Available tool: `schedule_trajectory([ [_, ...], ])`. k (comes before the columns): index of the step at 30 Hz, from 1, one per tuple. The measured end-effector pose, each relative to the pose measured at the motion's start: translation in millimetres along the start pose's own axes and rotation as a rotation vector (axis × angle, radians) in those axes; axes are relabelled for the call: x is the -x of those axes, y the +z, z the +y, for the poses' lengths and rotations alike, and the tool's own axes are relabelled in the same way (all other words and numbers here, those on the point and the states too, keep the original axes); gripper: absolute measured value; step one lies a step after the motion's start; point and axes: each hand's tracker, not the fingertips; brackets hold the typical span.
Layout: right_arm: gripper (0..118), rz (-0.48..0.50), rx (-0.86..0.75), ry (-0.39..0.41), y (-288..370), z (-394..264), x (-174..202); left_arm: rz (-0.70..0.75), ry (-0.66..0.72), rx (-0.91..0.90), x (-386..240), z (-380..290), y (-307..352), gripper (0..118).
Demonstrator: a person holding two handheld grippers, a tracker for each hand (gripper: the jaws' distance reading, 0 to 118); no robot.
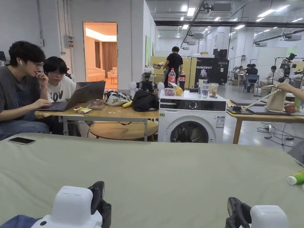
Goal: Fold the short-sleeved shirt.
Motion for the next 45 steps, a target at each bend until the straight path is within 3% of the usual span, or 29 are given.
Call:
schedule_trajectory([
  [12,0,0.016,-0.007,0.035,-2.7,1.1,16.8,0.053,0.030,0.000,16.8,0.2,7.2,0],
  [25,0,0.231,0.028,0.008,-27.1,-7.5,102.9,0.266,0.036,0.027,88.9,-1.7,52.8,0],
  [32,0,0.273,0.048,-0.008,-34.2,-11.2,123.3,0.311,0.042,0.100,113.5,-12.7,56.2,0],
  [38,0,0.274,0.074,0.013,-45.1,-17.8,131.4,0.261,0.097,0.185,132.5,-17.8,47.6,0],
  [39,0,0.280,0.084,0.004,-46.8,-19.5,131.0,0.241,0.095,0.218,137.1,-18.8,43.7,11],
  [40,0,0.284,0.092,-0.007,-48.3,-21.4,130.3,0.231,0.092,0.240,143.0,-21.3,39.8,30],
  [41,0,0.287,0.100,-0.015,-50.0,-23.7,129.4,0.205,0.102,0.285,152.4,-24.6,32.9,57],
  [42,0,0.288,0.108,-0.020,-51.6,-25.8,128.4,0.187,0.115,0.335,161.2,-27.7,25.3,74],
  [43,0,0.288,0.116,-0.025,-53.2,-28.1,127.5,0.178,0.125,0.355,169.1,-32.4,18.5,72],
  [45,0,0.296,0.140,-0.044,-57.6,-33.9,123.7,0.172,0.152,0.404,185.8,-42.8,1.4,78],
])
